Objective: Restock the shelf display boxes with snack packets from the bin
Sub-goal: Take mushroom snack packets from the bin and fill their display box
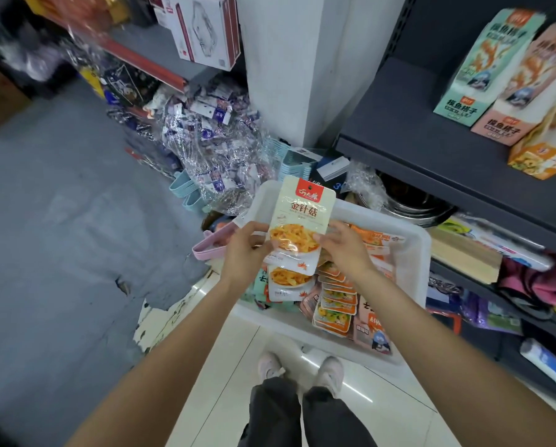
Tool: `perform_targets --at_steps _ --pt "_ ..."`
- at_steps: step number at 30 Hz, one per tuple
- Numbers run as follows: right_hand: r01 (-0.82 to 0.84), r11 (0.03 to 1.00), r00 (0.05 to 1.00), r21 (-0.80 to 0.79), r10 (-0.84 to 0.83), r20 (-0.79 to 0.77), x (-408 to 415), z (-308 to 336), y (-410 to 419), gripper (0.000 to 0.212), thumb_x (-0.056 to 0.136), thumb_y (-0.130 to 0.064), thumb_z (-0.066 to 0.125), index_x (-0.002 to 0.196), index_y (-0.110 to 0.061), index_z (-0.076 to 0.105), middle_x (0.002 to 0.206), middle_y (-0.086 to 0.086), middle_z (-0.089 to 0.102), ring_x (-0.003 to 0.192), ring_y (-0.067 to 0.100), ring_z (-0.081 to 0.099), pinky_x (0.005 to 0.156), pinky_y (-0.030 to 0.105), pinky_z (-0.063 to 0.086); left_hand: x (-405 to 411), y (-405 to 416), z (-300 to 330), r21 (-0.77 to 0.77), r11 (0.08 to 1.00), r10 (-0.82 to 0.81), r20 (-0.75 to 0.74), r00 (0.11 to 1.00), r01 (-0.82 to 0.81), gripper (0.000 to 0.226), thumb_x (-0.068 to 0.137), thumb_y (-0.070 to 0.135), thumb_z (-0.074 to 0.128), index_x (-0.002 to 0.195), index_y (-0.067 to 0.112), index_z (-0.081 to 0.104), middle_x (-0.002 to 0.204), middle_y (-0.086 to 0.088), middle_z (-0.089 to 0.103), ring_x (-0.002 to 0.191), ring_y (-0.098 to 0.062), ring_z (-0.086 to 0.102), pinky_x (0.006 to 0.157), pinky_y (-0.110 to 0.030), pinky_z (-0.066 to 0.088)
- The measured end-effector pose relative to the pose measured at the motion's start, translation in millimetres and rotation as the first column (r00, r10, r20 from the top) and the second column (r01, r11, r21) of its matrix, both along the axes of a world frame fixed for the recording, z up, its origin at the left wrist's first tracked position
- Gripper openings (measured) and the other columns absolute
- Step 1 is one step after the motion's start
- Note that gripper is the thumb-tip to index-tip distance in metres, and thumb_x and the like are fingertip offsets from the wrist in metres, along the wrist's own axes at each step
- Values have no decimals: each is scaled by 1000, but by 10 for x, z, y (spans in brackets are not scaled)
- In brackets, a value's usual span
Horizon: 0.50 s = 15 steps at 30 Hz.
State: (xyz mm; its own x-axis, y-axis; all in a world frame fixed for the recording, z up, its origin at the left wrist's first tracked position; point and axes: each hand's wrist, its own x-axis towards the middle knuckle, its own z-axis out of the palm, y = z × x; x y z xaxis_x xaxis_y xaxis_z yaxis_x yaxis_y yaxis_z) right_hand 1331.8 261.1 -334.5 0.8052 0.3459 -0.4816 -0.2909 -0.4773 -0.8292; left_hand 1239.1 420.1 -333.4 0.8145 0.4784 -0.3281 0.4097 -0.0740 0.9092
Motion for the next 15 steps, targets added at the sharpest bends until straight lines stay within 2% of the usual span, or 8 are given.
perform_targets --at_steps 3,5,7,9,12,15 --pt "147 989 989 8 -147 -14 47 -36 -106 18 91 -6 57 105 -18 56 110 9 66 99 26 64 87 49 53 62 -99 -151 59 996 -68 -56 996 71 21 90 3 56 91 23 61 95 -4 70 89 -21 66 80 -36 54" --pt "181 983 983 -10 -181 -11 63 -74 -206 19 91 -4 57 99 -21 57 106 7 66 98 27 64 85 51 54 90 -128 -321 211 963 -123 -219 968 170 24 91 3 54 112 12 61 115 -9 64 103 -23 60 91 -32 47" --pt "218 976 976 -28 -218 -16 63 -112 -302 24 91 -4 57 92 -29 57 110 6 66 102 27 63 84 52 54 92 -159 -474 302 907 -156 -410 899 295 48 86 15 65 130 8 47 124 -12 53 111 -27 52 93 -33 41" --pt "246 968 969 -40 -247 -15 67 -153 -385 28 90 -4 58 90 -32 57 117 7 64 108 29 61 83 53 54 76 -202 -577 289 897 -161 -493 855 336 66 77 19 74 131 8 39 122 -14 45 112 -29 46 91 -34 39" --pt "268 962 962 -55 -270 -36 66 -190 -474 21 90 -5 58 102 -23 57 121 11 62 109 31 60 78 53 56 63 -226 -677 268 920 -136 -464 875 285 67 70 13 78 125 7 40 118 -14 51 110 -30 50 86 -33 40" --pt "256 963 965 -78 -259 -34 83 -199 -513 22 90 -7 59 106 -22 57 120 11 62 108 30 61 76 51 57 49 -184 -629 200 970 -58 -369 928 140 43 79 7 70 117 5 50 113 -12 64 104 -28 59 81 -29 43"
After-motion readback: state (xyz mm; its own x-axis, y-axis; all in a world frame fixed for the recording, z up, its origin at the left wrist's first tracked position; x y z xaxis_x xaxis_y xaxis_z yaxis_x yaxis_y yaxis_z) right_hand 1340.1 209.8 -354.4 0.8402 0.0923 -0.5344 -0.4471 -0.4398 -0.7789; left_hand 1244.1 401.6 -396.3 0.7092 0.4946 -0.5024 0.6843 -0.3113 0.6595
